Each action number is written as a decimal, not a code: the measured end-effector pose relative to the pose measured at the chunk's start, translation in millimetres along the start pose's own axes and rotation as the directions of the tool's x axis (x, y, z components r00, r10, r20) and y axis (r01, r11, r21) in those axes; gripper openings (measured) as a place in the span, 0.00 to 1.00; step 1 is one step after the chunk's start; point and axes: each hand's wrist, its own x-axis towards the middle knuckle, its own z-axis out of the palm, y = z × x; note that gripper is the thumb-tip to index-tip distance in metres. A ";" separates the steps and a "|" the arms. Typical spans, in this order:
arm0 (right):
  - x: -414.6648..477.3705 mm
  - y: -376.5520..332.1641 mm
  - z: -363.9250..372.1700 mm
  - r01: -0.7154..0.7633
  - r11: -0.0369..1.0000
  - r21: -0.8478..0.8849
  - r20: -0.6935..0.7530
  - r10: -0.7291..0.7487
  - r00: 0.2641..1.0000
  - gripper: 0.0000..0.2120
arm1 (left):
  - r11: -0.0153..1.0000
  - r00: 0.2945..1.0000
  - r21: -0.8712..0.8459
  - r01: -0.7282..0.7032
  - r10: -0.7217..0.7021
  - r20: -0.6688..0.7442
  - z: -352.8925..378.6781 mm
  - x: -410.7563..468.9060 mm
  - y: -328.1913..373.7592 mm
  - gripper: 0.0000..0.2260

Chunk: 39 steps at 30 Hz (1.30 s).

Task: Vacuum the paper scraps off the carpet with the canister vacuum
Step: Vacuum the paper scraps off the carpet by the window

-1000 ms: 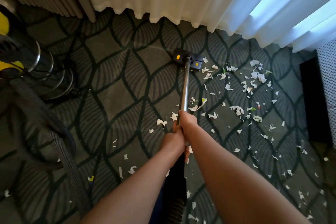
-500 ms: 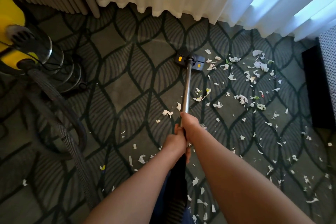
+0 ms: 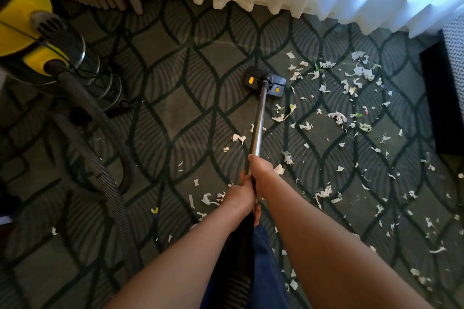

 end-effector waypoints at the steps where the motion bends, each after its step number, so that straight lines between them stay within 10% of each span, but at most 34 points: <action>1: -1.6 6.2 -2.1 0.000 1.000 -0.005 -0.001 0.000 1.000 0.08 | 1.000 1.000 -0.002 -0.004 0.004 0.000 1.6 -1.3 -7.2 0.31; 39: -70.5 195.4 -17.1 0.002 0.998 -0.065 0.061 0.002 0.998 0.05 | 0.998 0.996 -0.033 -0.055 0.053 -0.070 -11.8 -71.4 -197.6 0.28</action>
